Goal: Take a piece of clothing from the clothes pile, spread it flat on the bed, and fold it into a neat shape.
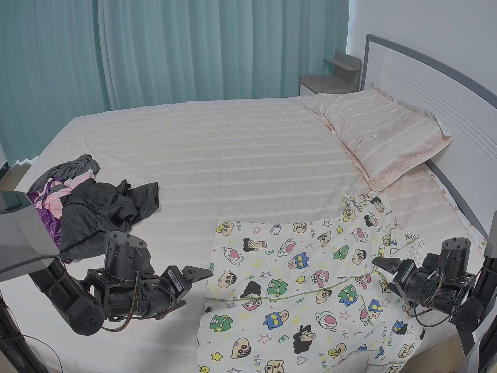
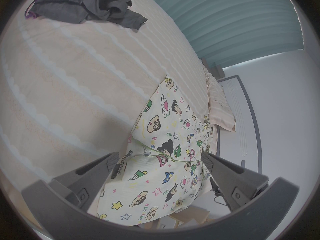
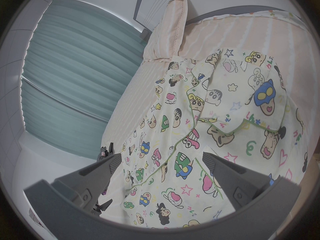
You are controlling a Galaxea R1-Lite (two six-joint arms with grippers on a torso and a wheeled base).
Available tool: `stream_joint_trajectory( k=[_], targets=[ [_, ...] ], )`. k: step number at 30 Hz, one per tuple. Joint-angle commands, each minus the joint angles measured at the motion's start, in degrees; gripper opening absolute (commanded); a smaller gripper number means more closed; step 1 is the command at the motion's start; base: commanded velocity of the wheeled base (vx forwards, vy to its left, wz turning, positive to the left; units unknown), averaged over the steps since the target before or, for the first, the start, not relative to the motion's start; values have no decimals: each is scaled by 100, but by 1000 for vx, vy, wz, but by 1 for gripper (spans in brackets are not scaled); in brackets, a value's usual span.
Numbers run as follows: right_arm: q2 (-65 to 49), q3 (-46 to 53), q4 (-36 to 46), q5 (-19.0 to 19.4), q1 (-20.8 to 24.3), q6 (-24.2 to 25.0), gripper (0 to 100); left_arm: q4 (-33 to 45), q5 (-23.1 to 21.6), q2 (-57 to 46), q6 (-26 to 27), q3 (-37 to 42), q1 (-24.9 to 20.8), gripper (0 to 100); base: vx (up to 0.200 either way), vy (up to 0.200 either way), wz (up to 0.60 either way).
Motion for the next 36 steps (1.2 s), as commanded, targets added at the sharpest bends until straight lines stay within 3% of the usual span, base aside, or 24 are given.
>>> stream_joint_trajectory(
  k=[1, 6, 14, 32, 36],
  targets=[
    [32, 6, -4, -2, 2, -9, 100, -2, -8, -68, -122, 16, -14, 100, -200, 0, 0],
    [32, 6, -4, -11, 2, -9, 100, -11, -8, -68, -140, 16, -23, 100, -200, 0, 0],
    [23, 6, -4, -11, 2, -9, 100, -28, 0, -15, -158, -64, -23, 100, 0, 0, 0],
    [23, 15, -4, -29, 37, -18, 100, -37, -8, -6, -342, -327, -58, 100, 0, -200, 0],
    [23, 41, -4, -29, 37, -9, 100, -37, 71, 117, -289, -582, 39, 100, 0, 0, 0]
  ],
)
